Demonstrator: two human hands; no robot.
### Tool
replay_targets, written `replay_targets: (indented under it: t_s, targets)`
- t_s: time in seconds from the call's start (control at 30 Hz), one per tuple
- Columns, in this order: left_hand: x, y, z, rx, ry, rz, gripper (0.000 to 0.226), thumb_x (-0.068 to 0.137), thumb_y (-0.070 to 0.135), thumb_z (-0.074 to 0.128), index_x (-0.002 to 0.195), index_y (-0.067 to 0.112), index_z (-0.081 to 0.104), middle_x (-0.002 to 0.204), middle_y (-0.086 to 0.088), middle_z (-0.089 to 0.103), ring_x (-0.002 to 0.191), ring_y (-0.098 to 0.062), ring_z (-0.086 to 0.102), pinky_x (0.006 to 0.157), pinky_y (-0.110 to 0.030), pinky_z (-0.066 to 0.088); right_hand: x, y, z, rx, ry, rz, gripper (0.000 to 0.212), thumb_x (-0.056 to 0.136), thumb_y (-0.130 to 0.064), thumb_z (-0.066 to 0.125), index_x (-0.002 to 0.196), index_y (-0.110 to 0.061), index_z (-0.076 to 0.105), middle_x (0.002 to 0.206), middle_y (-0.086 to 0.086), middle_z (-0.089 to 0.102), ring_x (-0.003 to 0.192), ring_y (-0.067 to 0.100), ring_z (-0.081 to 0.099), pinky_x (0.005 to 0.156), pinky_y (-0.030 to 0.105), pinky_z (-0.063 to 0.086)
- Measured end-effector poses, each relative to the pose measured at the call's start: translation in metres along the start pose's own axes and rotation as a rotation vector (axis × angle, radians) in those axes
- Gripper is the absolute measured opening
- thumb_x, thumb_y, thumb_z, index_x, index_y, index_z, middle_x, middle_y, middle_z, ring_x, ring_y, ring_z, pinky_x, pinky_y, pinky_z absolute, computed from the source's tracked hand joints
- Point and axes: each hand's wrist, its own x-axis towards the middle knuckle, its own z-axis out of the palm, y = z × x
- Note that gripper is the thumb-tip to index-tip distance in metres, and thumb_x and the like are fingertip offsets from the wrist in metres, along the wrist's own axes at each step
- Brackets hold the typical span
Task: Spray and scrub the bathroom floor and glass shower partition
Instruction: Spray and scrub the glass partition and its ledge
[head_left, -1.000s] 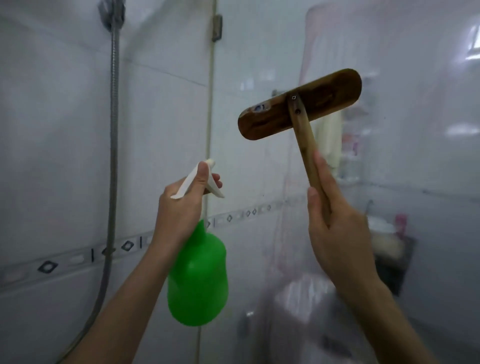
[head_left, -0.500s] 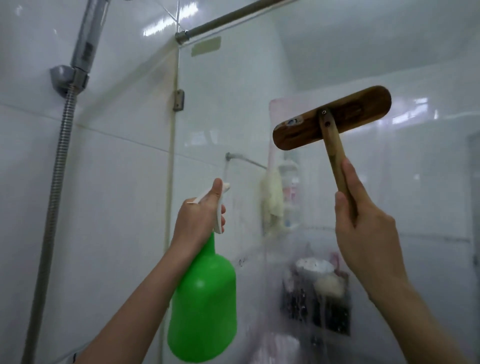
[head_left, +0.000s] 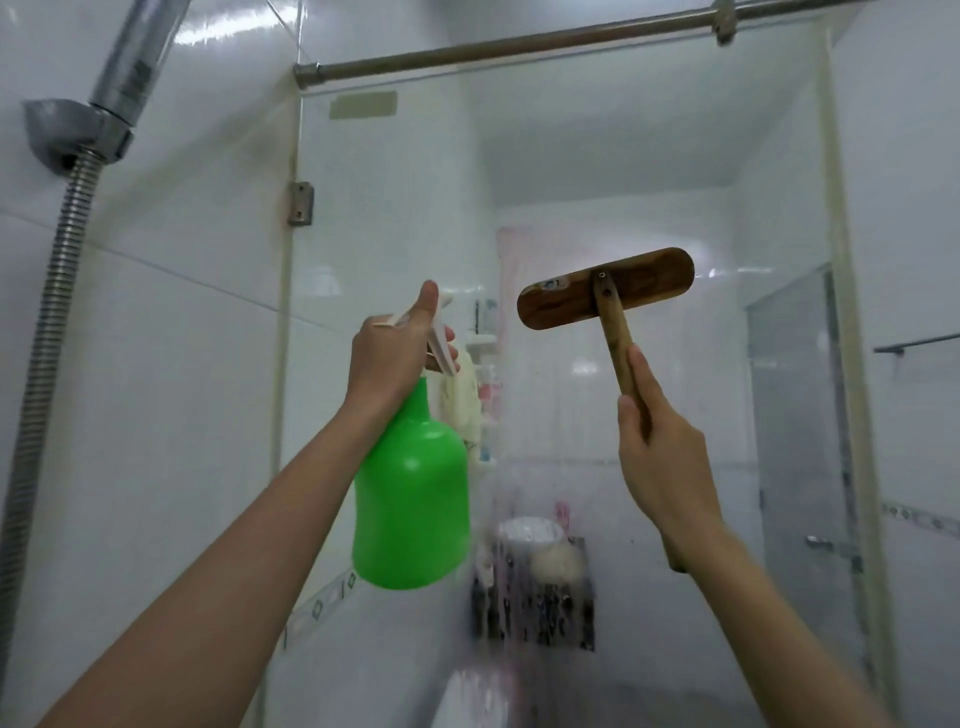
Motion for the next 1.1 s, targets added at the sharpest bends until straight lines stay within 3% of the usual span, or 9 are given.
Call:
replay_targets:
  t_s: [0.07, 0.17, 0.3, 0.43, 0.57, 0.7, 0.87, 0.97, 1.1]
  targets:
    - [0.008, 0.007, 0.005, -0.003, -0.031, 0.038, 0.042, 0.089, 0.070, 0.049, 0.072, 0.044, 0.077, 0.067, -0.002, 0.072, 0.070, -0.025, 0.073, 0.089, -0.049, 0.058, 0.004, -0.002, 0.000, -0.011, 0.001, -0.006, 0.054, 0.103, -0.029, 0.035, 0.149, -0.045, 0.013, 0.061, 0.005, 0.049, 0.048, 0.011, 0.043, 0.044, 0.019, 0.038]
    - [0.017, 0.016, 0.013, 0.017, -0.016, 0.090, 0.034, 0.099, 0.060, 0.045, 0.090, 0.043, 0.073, 0.063, 0.004, 0.065, 0.057, -0.014, 0.064, 0.086, -0.042, 0.059, 0.007, -0.003, -0.002, -0.022, 0.017, -0.010, 0.053, 0.103, -0.029, 0.036, 0.149, -0.046, 0.015, 0.062, 0.006, 0.051, 0.049, 0.012, 0.043, 0.045, 0.024, 0.043]
    - [0.024, 0.022, 0.019, -0.027, -0.049, 0.052, 0.043, 0.091, 0.068, 0.051, 0.079, 0.035, 0.077, 0.067, 0.003, 0.073, 0.070, -0.021, 0.074, 0.087, -0.044, 0.060, 0.004, 0.000, -0.004, -0.041, 0.051, -0.012, 0.053, 0.102, -0.028, 0.036, 0.149, -0.043, 0.016, 0.060, 0.004, 0.049, 0.048, 0.011, 0.042, 0.044, 0.019, 0.038]
    - [0.027, 0.022, 0.029, 0.030, -0.030, 0.080, 0.046, 0.100, 0.054, 0.047, 0.110, 0.021, 0.076, 0.068, 0.003, 0.064, 0.054, -0.012, 0.061, 0.057, -0.017, 0.054, 0.003, 0.003, -0.009, -0.052, 0.060, 0.004, 0.053, 0.102, -0.028, 0.036, 0.150, -0.040, 0.017, 0.059, 0.001, 0.047, 0.047, 0.009, 0.041, 0.044, 0.015, 0.036]
    - [0.030, 0.017, 0.033, 0.020, -0.014, 0.060, 0.050, 0.099, 0.059, 0.046, 0.093, 0.020, 0.078, 0.072, 0.000, 0.074, 0.066, -0.017, 0.073, 0.081, -0.032, 0.059, 0.005, 0.004, -0.011, -0.059, 0.055, -0.004, 0.054, 0.102, -0.027, 0.037, 0.149, -0.042, 0.016, 0.059, 0.002, 0.047, 0.047, 0.010, 0.041, 0.044, 0.019, 0.038]
    - [0.032, 0.016, 0.036, 0.053, 0.032, 0.095, 0.050, 0.102, 0.056, 0.042, 0.104, 0.019, 0.076, 0.066, 0.005, 0.065, 0.043, 0.000, 0.059, 0.058, -0.011, 0.051, 0.004, 0.006, -0.009, -0.067, 0.054, -0.007, 0.054, 0.102, -0.027, 0.037, 0.149, -0.042, 0.016, 0.058, 0.001, 0.046, 0.046, 0.009, 0.040, 0.042, 0.017, 0.036]
    - [0.041, 0.023, 0.033, -0.036, 0.001, 0.071, 0.049, 0.101, 0.058, 0.043, 0.095, 0.021, 0.075, 0.065, 0.001, 0.067, 0.054, -0.014, 0.067, 0.085, -0.039, 0.060, 0.005, 0.006, -0.005, -0.066, 0.045, -0.001, 0.055, 0.102, -0.027, 0.036, 0.150, -0.041, 0.014, 0.059, 0.004, 0.048, 0.045, 0.009, 0.040, 0.040, 0.014, 0.036]
    - [0.045, 0.027, 0.032, -0.026, 0.021, 0.109, 0.043, 0.101, 0.057, 0.043, 0.103, 0.029, 0.075, 0.065, 0.006, 0.064, 0.053, -0.012, 0.064, 0.085, -0.041, 0.060, 0.006, 0.005, -0.005, -0.081, 0.038, -0.011, 0.055, 0.102, -0.026, 0.036, 0.150, -0.042, 0.013, 0.061, 0.007, 0.051, 0.046, 0.010, 0.040, 0.041, 0.015, 0.037]
    - [0.047, 0.026, 0.024, -0.050, 0.009, 0.080, 0.042, 0.098, 0.061, 0.045, 0.078, 0.033, 0.069, 0.055, 0.008, 0.068, 0.062, -0.015, 0.072, 0.088, -0.041, 0.059, 0.005, 0.005, -0.004, -0.097, 0.031, -0.012, 0.056, 0.102, -0.027, 0.036, 0.149, -0.045, 0.012, 0.063, 0.010, 0.054, 0.046, 0.012, 0.041, 0.043, 0.021, 0.040]
